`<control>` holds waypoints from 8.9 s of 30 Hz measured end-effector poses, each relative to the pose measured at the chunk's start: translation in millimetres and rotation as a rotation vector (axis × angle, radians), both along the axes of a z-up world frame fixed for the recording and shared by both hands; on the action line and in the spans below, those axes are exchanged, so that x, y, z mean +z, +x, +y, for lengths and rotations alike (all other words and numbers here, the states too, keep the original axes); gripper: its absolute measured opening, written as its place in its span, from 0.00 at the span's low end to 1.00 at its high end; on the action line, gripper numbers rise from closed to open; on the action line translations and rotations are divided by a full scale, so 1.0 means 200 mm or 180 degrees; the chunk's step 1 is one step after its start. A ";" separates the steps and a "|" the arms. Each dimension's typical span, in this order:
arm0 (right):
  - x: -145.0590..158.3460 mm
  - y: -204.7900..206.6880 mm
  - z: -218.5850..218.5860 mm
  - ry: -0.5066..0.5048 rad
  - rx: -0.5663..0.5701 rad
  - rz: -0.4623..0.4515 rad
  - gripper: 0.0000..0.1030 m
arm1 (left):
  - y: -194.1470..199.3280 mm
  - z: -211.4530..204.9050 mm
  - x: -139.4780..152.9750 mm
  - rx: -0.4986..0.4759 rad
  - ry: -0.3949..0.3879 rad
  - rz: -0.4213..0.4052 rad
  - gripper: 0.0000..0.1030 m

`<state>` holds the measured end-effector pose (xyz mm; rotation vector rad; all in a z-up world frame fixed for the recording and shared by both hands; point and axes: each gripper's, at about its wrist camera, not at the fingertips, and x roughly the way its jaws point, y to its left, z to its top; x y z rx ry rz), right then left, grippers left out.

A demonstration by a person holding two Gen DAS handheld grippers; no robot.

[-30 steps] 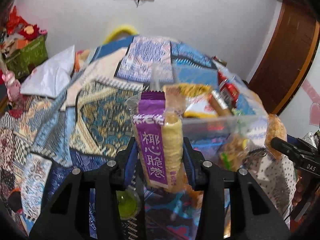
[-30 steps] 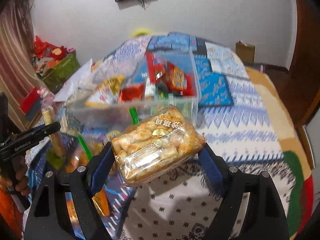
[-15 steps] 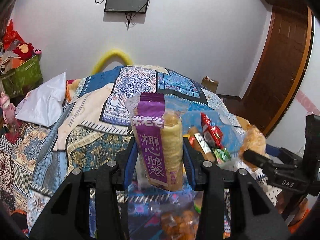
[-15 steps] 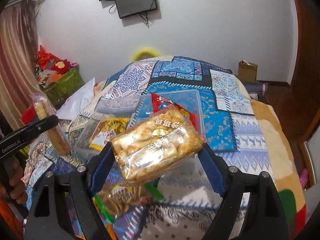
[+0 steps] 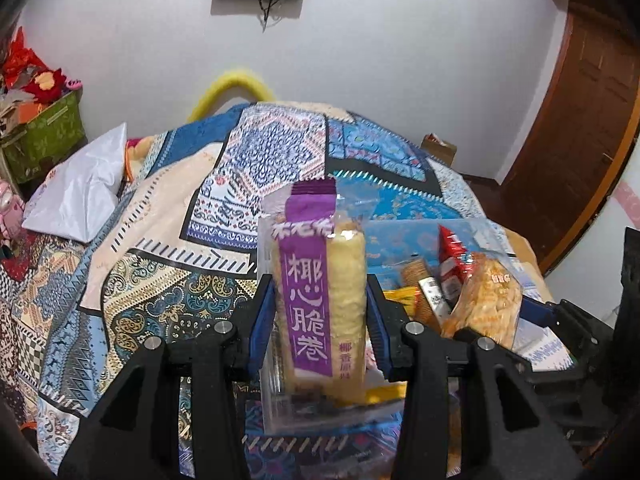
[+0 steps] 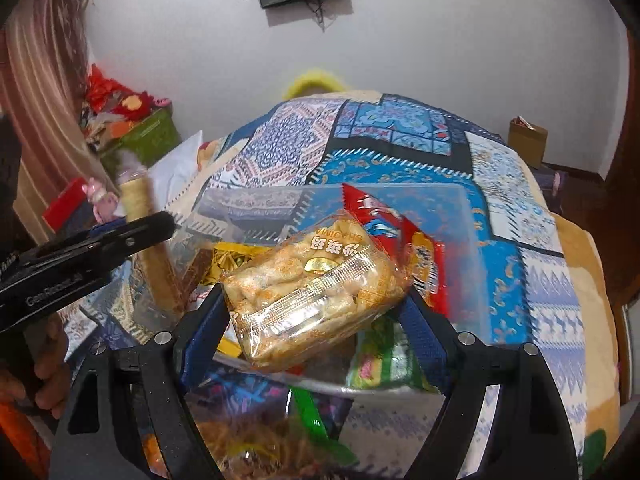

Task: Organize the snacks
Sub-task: 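Carry the biscuit roll and cookie pack with both tools over the clear box, then open both tools releasing the biscuit roll and cookie pack into the box, then grasp the green jar with the left tool while the right grasps the green-zip cracker bag, then carry the green jar and cracker bag with both tools into the clear box, then open both tools releasing the jar and cracker bag into the box, then move both tools back to the last snacks on the cloth, then grasp the orange cookie bag with the left tool while the right grasps the orange-label cake, then carry the cookie bag and cake with both tools over the clear box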

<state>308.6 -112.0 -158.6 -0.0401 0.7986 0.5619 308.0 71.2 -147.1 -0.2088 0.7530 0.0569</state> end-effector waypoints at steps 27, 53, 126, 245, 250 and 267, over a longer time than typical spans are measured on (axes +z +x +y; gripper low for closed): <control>0.07 -0.13 -0.05 -0.0195 0.0006 0.0097 0.80 | -0.26 0.05 0.14 -0.0024 -0.0051 0.0044 0.63; -0.15 -0.33 0.04 -0.0505 -0.0038 0.0351 0.82 | -0.79 0.28 -0.24 0.0175 0.0102 0.0612 0.72; 0.07 0.12 -0.14 0.0127 -0.0284 -0.0091 0.49 | 0.10 -0.13 0.00 -0.0139 0.0150 -0.0028 0.48; -0.17 -0.52 -0.25 0.0014 -0.0071 0.0330 0.35 | -0.52 -0.27 -0.40 -0.0262 -0.0211 0.0609 0.52; -0.11 -0.50 -0.26 0.0053 -0.0087 0.0254 0.35 | -0.61 -0.24 -0.32 -0.0258 -0.0146 0.0465 0.51; 0.18 -0.28 -0.08 0.0107 0.0048 -0.0266 0.35 | -0.52 -0.11 0.06 -0.0211 -0.0107 -0.0115 0.51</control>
